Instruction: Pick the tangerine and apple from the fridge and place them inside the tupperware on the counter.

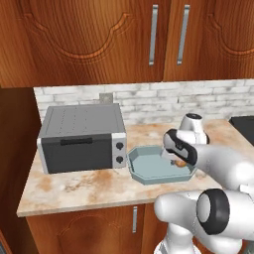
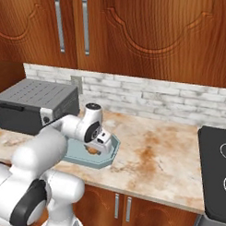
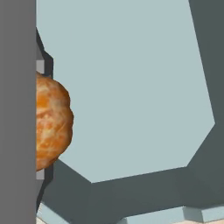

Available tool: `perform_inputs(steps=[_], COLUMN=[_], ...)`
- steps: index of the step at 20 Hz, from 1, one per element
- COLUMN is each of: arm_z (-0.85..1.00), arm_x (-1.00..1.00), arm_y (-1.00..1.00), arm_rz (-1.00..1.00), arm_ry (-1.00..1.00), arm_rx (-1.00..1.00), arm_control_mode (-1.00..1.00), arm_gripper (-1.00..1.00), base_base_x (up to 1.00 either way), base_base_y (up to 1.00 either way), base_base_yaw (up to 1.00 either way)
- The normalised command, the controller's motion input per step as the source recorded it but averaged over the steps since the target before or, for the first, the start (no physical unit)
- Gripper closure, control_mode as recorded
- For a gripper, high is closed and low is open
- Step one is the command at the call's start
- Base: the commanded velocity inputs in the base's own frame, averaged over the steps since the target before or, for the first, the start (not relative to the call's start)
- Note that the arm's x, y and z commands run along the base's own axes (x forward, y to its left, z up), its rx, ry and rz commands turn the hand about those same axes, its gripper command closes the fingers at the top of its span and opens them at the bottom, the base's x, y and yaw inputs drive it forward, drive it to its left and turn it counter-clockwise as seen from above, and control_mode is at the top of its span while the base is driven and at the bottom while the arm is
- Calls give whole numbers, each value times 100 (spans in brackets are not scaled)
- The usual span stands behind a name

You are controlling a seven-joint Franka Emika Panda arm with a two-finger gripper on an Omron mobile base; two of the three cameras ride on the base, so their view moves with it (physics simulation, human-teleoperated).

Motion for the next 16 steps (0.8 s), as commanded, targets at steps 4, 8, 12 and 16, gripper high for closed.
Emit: perform_inputs(steps=[4, 8, 12, 16], arm_z=[-38, -31, -26, -16], arm_x=[31, 36, 32, 7], arm_y=[-2, 2, 8, 0], arm_rz=[-1, -12, -12, -3], arm_ry=[0, 0, 0, 0], arm_rx=[0, 0, 0, 0], arm_control_mode=[-100, -100, -100, -100], arm_gripper=[100, 100, -100, -100], base_base_x=[0, 0, 0, 0], base_base_y=[0, 0, 0, 0], base_base_yaw=[0, 0, 0, 0])
